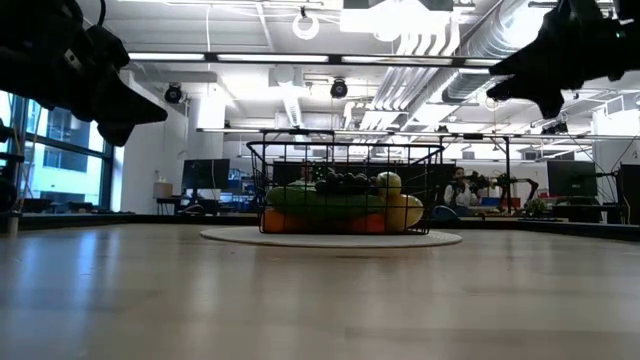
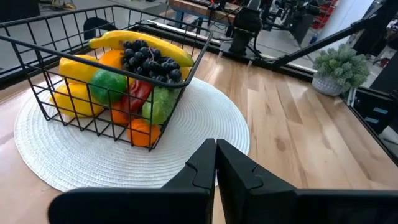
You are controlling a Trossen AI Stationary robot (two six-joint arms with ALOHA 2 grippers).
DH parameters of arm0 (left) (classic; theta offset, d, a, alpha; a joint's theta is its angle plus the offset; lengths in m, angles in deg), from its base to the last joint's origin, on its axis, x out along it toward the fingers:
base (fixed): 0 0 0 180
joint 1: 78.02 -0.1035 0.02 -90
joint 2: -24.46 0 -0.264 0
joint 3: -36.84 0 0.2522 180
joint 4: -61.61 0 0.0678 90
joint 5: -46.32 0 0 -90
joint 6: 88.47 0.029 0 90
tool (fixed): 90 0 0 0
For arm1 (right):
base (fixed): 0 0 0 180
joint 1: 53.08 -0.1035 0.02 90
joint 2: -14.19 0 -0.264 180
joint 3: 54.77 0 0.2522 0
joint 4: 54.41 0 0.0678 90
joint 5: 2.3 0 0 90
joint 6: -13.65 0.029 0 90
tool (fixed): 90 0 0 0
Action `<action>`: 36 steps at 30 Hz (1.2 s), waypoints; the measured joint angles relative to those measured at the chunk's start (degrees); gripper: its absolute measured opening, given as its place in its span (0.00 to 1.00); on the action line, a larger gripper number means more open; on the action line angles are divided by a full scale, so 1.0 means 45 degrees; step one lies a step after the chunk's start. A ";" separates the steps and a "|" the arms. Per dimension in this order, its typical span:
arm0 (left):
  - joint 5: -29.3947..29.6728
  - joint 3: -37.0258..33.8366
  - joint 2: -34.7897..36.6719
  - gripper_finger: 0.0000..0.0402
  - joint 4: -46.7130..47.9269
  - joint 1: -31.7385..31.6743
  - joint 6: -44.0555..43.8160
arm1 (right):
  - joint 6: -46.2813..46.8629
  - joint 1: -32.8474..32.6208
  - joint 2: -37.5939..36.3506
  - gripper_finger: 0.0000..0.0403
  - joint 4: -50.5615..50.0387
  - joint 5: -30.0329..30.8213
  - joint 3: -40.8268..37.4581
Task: Build produce basket
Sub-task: Return to Home Position
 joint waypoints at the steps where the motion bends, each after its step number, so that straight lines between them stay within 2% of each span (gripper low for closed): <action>1: 0.0000 0.0005 -0.0002 0.01 0.0000 0.0000 0.0004 | -0.0018 0.0004 -0.0123 0.52 0.0115 -0.0211 -0.0208; 6: 0.0000 0.0005 -0.0002 0.01 0.0000 0.0000 0.0000 | -0.0148 -0.0001 -0.0730 0.52 0.0627 -0.1345 -0.1171; 16: 0.0000 0.0005 -0.0002 0.01 -0.0005 0.0000 0.0009 | 0.0255 0.0004 -0.2110 0.52 0.2039 -0.2238 -0.2694; 27: -0.0009 0.0010 0.0002 0.01 -0.0010 0.0000 0.0005 | 0.1454 -0.0039 -0.2074 0.52 0.2770 -0.2484 -0.3380; 36: -0.0005 0.0010 0.0002 0.01 -0.0010 0.0000 0.0006 | 0.1354 -0.0035 -0.2076 0.52 0.2770 -0.2484 -0.3380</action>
